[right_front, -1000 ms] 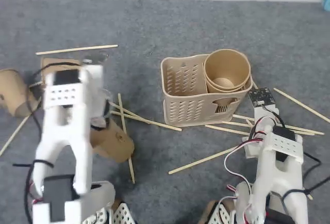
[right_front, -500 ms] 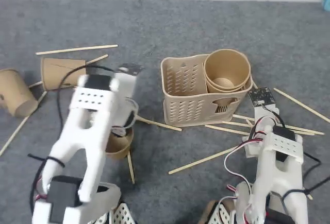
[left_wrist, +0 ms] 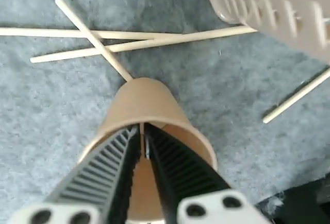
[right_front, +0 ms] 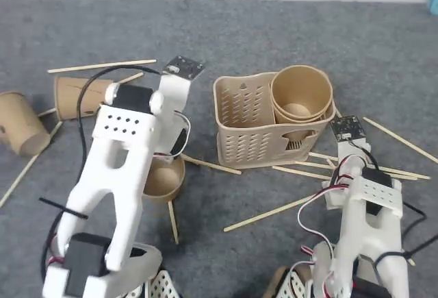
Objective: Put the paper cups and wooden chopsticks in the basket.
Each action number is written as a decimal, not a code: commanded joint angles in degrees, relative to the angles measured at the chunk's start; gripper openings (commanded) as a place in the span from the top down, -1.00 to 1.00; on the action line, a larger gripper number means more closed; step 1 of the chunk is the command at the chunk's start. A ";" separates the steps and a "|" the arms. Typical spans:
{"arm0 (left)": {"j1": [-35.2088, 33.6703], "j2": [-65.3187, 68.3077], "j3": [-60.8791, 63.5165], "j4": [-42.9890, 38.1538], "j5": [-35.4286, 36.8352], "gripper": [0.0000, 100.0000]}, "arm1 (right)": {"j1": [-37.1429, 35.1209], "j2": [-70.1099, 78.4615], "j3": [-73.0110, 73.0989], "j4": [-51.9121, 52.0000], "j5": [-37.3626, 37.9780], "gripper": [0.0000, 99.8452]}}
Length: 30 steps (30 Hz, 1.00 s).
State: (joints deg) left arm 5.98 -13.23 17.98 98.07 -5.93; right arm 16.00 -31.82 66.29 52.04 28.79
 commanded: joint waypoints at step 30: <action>-10.90 -33.41 7.08 -1.85 -1.49 0.78 | -0.04 -1.89 -0.09 -1.19 0.88 0.98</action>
State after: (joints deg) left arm 0.09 -40.92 28.53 95.60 -6.73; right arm 16.00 -31.82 66.29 51.25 28.79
